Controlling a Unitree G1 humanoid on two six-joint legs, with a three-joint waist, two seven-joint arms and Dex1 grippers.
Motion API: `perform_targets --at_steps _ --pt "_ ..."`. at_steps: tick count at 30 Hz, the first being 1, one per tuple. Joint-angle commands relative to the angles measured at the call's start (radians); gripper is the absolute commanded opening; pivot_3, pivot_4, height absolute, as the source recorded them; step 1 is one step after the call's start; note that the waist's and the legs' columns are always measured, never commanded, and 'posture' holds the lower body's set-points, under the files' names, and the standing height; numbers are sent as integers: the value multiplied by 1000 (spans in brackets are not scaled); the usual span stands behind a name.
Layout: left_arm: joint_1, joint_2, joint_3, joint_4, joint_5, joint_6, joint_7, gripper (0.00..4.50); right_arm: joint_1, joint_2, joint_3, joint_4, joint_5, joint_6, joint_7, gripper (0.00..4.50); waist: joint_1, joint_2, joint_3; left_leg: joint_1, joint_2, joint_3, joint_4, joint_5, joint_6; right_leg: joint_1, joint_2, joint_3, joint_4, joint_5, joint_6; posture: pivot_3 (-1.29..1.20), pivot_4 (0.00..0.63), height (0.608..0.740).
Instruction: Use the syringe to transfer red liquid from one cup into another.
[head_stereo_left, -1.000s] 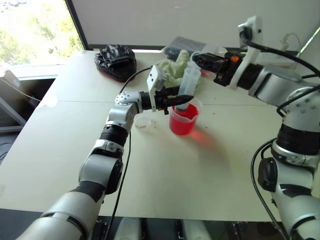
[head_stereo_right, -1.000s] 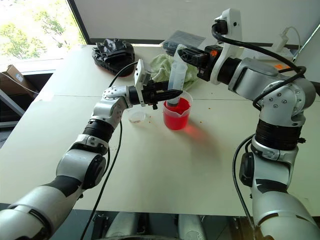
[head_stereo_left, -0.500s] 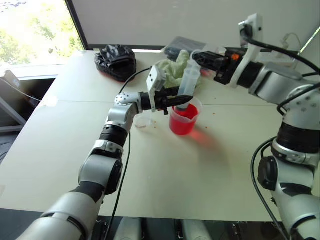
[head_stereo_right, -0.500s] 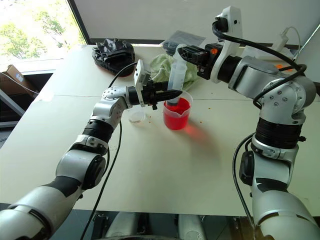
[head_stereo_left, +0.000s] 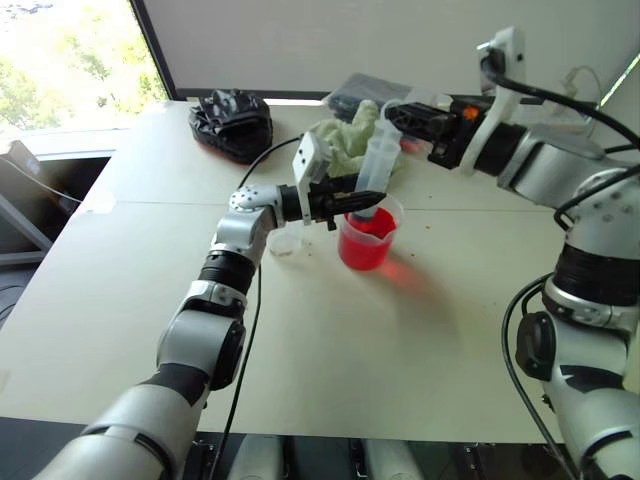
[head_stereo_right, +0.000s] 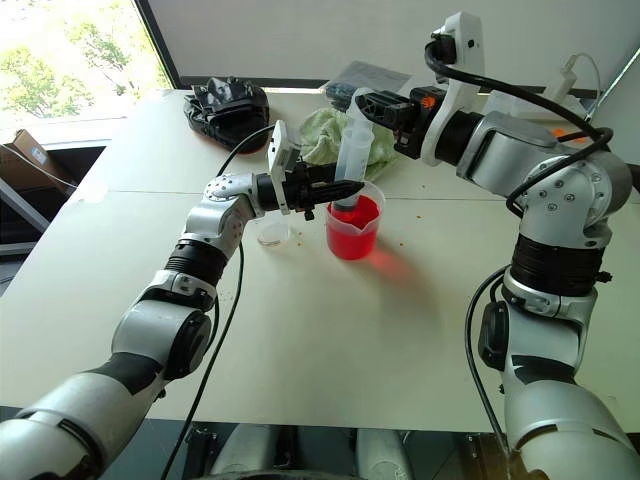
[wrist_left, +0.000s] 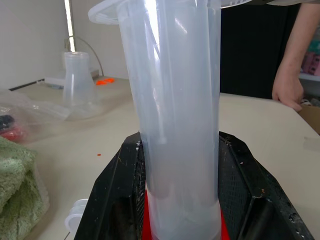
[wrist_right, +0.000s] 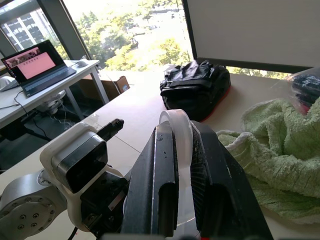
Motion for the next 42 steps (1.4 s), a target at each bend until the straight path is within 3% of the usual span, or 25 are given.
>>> perform_targets --at_steps 1,41,42 --pt "21 -26 -70 -58 22 -11 -63 1355 -93 -29 -104 -5 -14 -92 -33 77 0 0 0 0 0 0 0 0 0 0 0 0 0 0 0 0 150 711" --pt "19 -32 -70 -58 24 -26 -55 1355 -112 -34 -125 14 23 -97 -48 77 0 0 0 0 0 0 0 0 0 0 0 0 0 0 0 0 150 711" --pt "17 -33 -68 -56 23 -28 -53 1355 -108 -33 -124 10 25 -92 -48 456 0 0 0 0 0 0 0 0 0 0 0 0 0 0 0 0 150 711"
